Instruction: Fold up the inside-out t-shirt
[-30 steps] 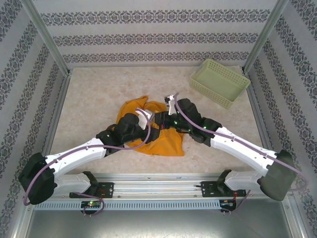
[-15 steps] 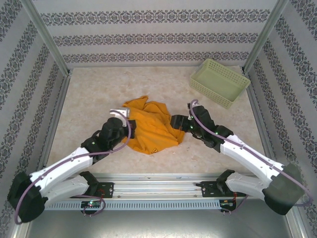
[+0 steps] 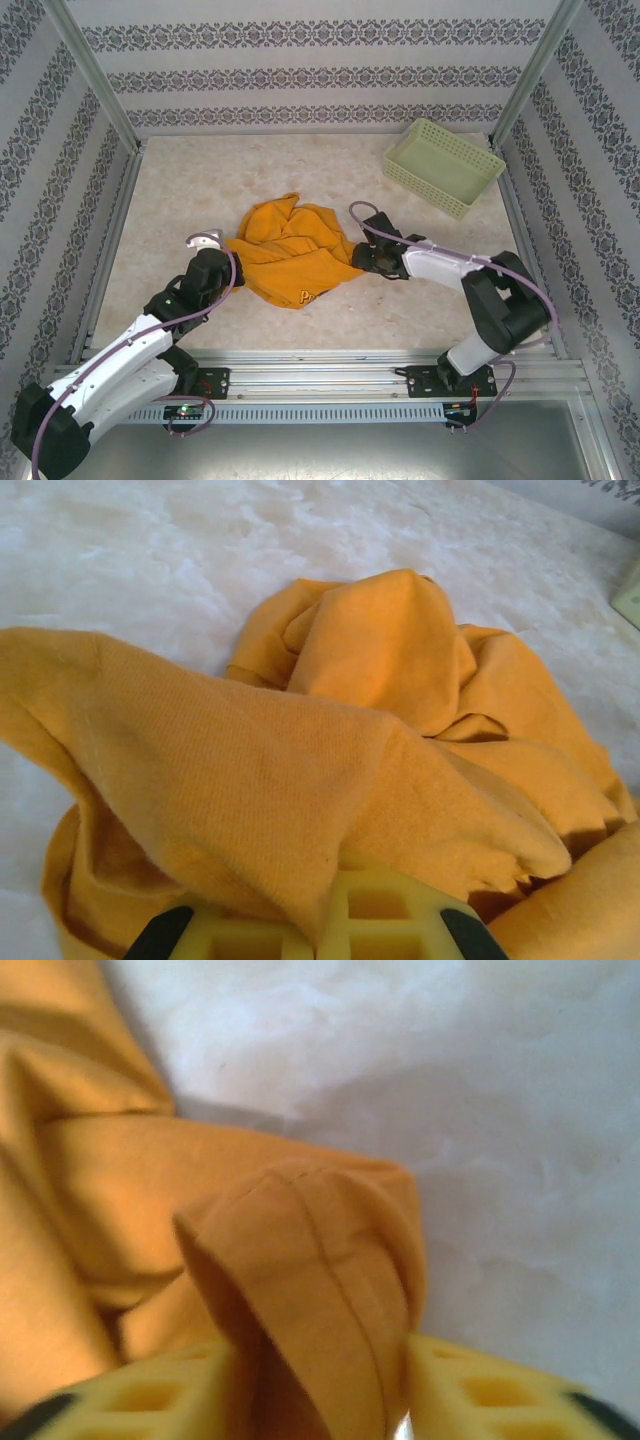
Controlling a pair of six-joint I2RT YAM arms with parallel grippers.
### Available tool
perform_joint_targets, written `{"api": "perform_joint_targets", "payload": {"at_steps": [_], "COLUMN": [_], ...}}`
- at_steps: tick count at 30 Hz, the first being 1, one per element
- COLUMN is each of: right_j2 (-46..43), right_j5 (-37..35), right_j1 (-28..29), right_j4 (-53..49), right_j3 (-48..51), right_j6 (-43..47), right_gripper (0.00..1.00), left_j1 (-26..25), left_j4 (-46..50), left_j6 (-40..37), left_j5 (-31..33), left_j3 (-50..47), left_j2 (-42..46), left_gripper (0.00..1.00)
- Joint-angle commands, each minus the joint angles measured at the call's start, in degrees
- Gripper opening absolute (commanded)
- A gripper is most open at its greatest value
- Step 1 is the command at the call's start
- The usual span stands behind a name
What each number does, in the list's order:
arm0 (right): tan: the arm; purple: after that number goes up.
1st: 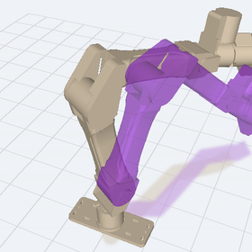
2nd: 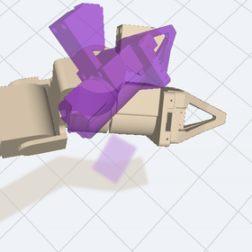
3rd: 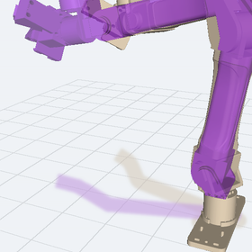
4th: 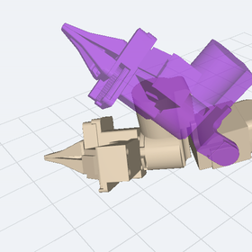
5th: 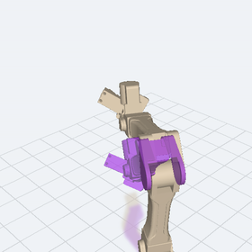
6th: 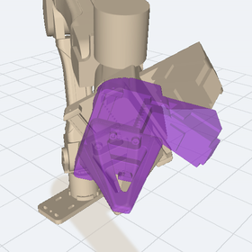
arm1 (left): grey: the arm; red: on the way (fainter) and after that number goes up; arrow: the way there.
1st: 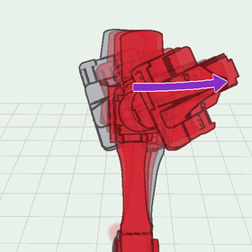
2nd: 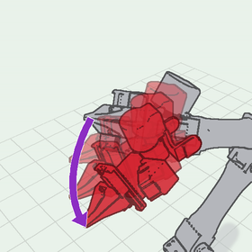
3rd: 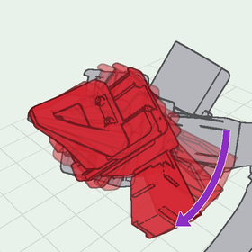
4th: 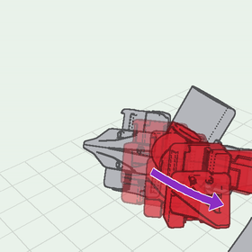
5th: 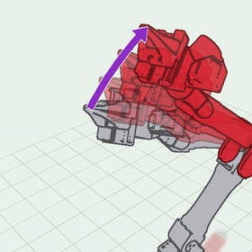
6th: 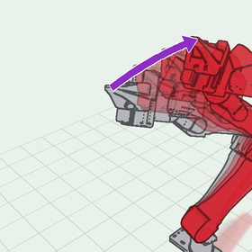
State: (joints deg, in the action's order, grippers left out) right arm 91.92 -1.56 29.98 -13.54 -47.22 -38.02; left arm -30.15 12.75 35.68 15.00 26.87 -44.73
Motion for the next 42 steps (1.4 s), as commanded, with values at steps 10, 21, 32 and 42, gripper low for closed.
{"api": "perform_joint_targets", "payload": {"at_steps": [10,21,32,42], "right_j2": [-23.32,-25.38,-23.96,-28.40], "right_j5": [-35.11,-37.08,-30.24,-30.21], "right_j1": [6.84,24.05,25.57,25.57], "right_j4": [-22.20,-22.00,-17.40,-17.58], "right_j3": [-23.25,-27.65,-26.77,-25.51], "right_j6": [19.19,24.10,22.51,20.62], "right_gripper": [0.00,0.00,0.00,0.00], "left_j1": [3.31,3.80,-0.84,-9.73], "left_j4": [-3.36,1.92,-6.25,-12.87], "left_j6": [-1.49,3.19,-4.11,-7.76], "left_j5": [-8.91,-9.75,-25.05,-36.27], "left_j3": [10.16,10.27,13.49,22.69], "left_j2": [-3.29,-18.73,-27.94,-42.68], "left_gripper": [0.00,0.40,0.91,0.81]}}
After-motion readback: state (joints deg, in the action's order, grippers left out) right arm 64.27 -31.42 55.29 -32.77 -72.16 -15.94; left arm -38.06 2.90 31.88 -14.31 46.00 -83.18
